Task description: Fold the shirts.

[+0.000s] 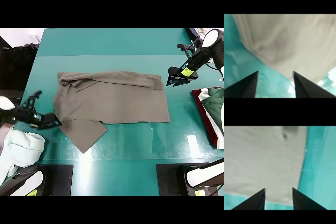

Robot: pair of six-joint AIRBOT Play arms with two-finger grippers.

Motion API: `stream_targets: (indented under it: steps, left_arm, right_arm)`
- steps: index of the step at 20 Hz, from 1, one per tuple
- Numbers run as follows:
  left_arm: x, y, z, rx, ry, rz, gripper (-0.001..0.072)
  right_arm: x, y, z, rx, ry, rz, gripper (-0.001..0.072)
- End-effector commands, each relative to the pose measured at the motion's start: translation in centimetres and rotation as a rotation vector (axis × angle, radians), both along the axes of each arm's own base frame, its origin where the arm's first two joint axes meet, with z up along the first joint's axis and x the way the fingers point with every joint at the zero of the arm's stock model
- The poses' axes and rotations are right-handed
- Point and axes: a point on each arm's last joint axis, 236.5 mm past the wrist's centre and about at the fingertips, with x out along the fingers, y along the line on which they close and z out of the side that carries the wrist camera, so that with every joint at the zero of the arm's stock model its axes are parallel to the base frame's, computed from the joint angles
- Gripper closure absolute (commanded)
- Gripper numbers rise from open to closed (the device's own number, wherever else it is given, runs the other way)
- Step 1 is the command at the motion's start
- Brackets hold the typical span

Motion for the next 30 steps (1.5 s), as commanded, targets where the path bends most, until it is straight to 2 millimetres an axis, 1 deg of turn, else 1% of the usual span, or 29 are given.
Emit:
stream_targets:
  steps: [1, 5, 7, 10, 13, 15, 20, 22, 23, 24, 25, 26, 27, 30]
  left_arm:
    - [-3.0, -2.4, -1.8, -0.093, 0.050, 0.048, 0.0191]
    - [-4.5, -2.6, -3.2, -0.093, 0.092, 0.059, 0.0191]
    - [-4.3, -2.3, -3.7, -0.080, 0.078, 0.074, 0.0191]
    - [-2.3, -1.3, -3.6, -0.041, 0.008, 0.102, 0.0190]
    - [0.3, 0.7, -2.4, 0.039, -0.080, 0.093, 0.0190]
    - [2.1, 1.6, -1.5, 0.074, -0.144, 0.106, 0.0190]
    - [3.6, 2.3, -2.2, 0.092, -0.179, 0.140, 0.0190]
    - [4.1, 1.6, -2.2, 0.051, -0.177, 0.158, 0.0191]
    - [4.1, 1.1, -2.3, 0.027, -0.177, 0.147, 0.0235]
    - [4.3, 0.9, -2.4, 0.017, -0.179, 0.147, 0.0317]
    - [4.6, 1.0, -2.4, 0.018, -0.188, 0.154, 0.0347]
    - [4.8, 1.0, -2.4, 0.015, -0.192, 0.161, 0.0348]
    - [4.8, 0.8, -2.3, 0.004, -0.192, 0.165, 0.0348]
    - [4.7, 0.6, -2.2, -0.004, -0.187, 0.164, 0.0358]
  right_arm:
    - [-0.6, 1.5, 0.5, 0.071, 0.020, 0.024, 0.0335]
    - [-1.0, 1.6, 0.5, 0.071, 0.034, 0.029, 0.0335]
    - [-1.0, 1.6, 0.5, 0.071, 0.035, 0.029, 0.0336]
    - [-1.2, 1.5, 0.5, 0.071, 0.045, 0.032, 0.0336]
    - [-1.2, 1.5, 0.5, 0.070, 0.044, 0.031, 0.0335]
    - [-1.2, 1.5, 0.5, 0.070, 0.043, 0.031, 0.0336]
    - [-1.2, 1.5, 0.5, 0.070, 0.041, 0.039, 0.0336]
    - [-1.2, 1.5, 0.5, 0.070, 0.042, 0.039, 0.0337]
    - [-1.2, 1.5, 0.5, 0.070, 0.042, 0.039, 0.0337]
    - [-1.4, 1.5, 0.5, 0.071, 0.047, 0.041, 0.0338]
    - [-1.4, 1.5, 0.5, 0.070, 0.050, 0.045, 0.0338]
    - [-1.8, 1.5, 0.5, 0.071, 0.061, 0.054, 0.0358]
    - [-2.1, 1.4, 0.6, 0.071, 0.072, 0.064, 0.0401]
    - [-2.6, 0.9, 0.6, 0.073, 0.093, 0.062, 0.0401]
